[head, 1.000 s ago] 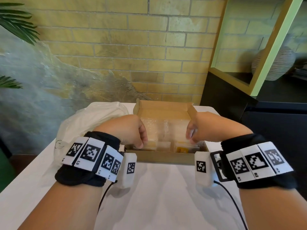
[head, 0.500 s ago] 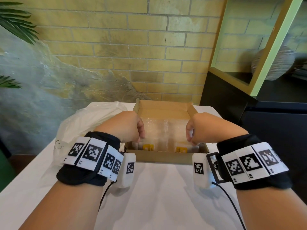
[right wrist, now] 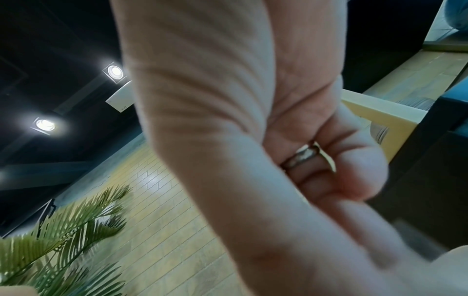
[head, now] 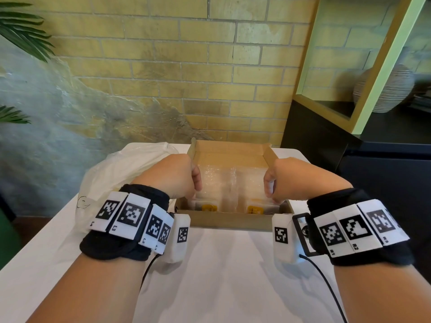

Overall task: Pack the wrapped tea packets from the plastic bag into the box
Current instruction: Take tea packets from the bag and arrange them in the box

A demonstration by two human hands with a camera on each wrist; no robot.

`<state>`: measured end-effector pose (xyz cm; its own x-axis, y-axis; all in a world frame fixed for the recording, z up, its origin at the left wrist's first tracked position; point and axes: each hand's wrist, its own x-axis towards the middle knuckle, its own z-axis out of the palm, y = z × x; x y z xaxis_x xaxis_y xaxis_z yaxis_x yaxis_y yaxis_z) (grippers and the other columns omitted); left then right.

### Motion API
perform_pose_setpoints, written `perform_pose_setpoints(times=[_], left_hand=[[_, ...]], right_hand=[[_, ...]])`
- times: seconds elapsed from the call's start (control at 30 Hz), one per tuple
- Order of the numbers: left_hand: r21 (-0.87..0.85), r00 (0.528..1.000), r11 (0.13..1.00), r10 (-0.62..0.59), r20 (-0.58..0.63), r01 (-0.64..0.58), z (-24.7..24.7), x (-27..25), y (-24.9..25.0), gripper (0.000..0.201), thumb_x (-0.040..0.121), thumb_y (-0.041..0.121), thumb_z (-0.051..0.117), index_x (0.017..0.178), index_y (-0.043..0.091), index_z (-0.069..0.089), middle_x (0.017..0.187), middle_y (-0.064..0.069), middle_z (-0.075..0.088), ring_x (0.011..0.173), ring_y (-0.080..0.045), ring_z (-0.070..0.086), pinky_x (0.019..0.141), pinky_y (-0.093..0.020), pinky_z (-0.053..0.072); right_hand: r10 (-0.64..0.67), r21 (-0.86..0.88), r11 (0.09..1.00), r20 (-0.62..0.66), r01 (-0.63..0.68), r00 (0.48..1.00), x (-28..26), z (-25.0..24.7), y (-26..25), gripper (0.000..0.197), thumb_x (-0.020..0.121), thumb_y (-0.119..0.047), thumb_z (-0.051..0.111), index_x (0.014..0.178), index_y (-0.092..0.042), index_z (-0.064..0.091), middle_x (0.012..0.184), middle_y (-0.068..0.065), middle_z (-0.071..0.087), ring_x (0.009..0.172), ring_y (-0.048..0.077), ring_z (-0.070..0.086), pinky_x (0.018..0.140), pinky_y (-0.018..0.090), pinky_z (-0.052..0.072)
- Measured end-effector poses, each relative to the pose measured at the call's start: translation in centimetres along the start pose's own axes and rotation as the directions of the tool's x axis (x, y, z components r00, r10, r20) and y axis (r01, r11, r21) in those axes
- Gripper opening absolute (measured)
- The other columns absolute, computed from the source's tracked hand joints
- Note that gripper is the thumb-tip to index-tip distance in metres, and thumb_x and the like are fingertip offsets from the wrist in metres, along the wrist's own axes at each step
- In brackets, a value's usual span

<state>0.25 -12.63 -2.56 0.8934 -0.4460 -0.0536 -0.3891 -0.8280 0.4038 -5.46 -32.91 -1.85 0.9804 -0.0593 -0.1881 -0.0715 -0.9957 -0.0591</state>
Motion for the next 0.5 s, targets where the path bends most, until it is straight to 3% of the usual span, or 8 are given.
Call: perform_pose_setpoints(times=[0.13,0.23,0.3,0.4,0.5], left_hand=[[0.036,1.0,0.999,0.011,-0.024,-0.01,0.0,0.0,0.2,0.019,0.074,0.003,0.071,0.076,0.022,0.068,0.081,0.004,0.065,0.084,-0.013,0.06,0.074,-0.023,0.047],[0.036,0.993,0.998,0.06,-0.099,-0.057,-0.3,-0.1,0.4,0.024,0.073,0.0,0.065,0.072,0.023,0.065,0.08,0.005,0.064,0.08,-0.013,0.059,0.068,-0.021,0.044],[0.013,0.985,0.994,0.106,-0.133,-0.105,-0.4,-0.3,0.8,0.019,0.072,0.002,0.066,0.071,0.021,0.066,0.074,0.007,0.062,0.073,-0.011,0.057,0.061,-0.02,0.042],[-0.017,0.984,0.985,0.171,-0.048,-0.172,0.1,-0.6,1.7,0.01,0.078,0.014,0.068,0.071,0.022,0.067,0.069,0.009,0.061,0.068,-0.008,0.056,0.058,-0.02,0.041],[0.01,0.976,0.987,0.156,0.152,-0.16,1.1,-0.7,2.4,0.008,0.083,0.028,0.064,0.08,0.025,0.071,0.078,0.008,0.066,0.075,-0.01,0.06,0.067,-0.024,0.049]], right_hand=[[0.031,0.001,1.0,0.003,-0.031,1.0,0.1,-0.3,0.0,0.025,0.078,-0.012,0.069,0.103,-0.019,0.066,0.107,-0.002,0.056,0.105,0.022,0.055,0.096,0.035,0.046],[-0.016,0.07,0.997,-0.131,0.026,0.991,-0.1,-0.4,0.3,0.015,0.078,-0.017,0.07,0.093,-0.018,0.067,0.081,-0.01,0.054,0.086,0.015,0.055,0.083,0.028,0.047],[-0.055,0.121,0.99,-0.182,0.077,0.982,-0.3,-0.4,0.2,0.008,0.08,-0.02,0.068,0.086,-0.016,0.068,0.074,-0.012,0.056,0.078,0.011,0.057,0.076,0.024,0.047],[-0.096,0.236,0.965,-0.07,0.11,0.993,-0.6,-0.2,-0.8,0.008,0.086,-0.017,0.06,0.083,-0.02,0.066,0.077,-0.009,0.064,0.076,0.008,0.061,0.074,0.022,0.05],[-0.099,0.279,0.959,0.142,0.056,0.985,-0.6,0.3,-2.0,0.019,0.089,-0.008,0.053,0.097,-0.018,0.068,0.076,-0.007,0.063,0.069,0.006,0.059,0.067,0.017,0.047]])
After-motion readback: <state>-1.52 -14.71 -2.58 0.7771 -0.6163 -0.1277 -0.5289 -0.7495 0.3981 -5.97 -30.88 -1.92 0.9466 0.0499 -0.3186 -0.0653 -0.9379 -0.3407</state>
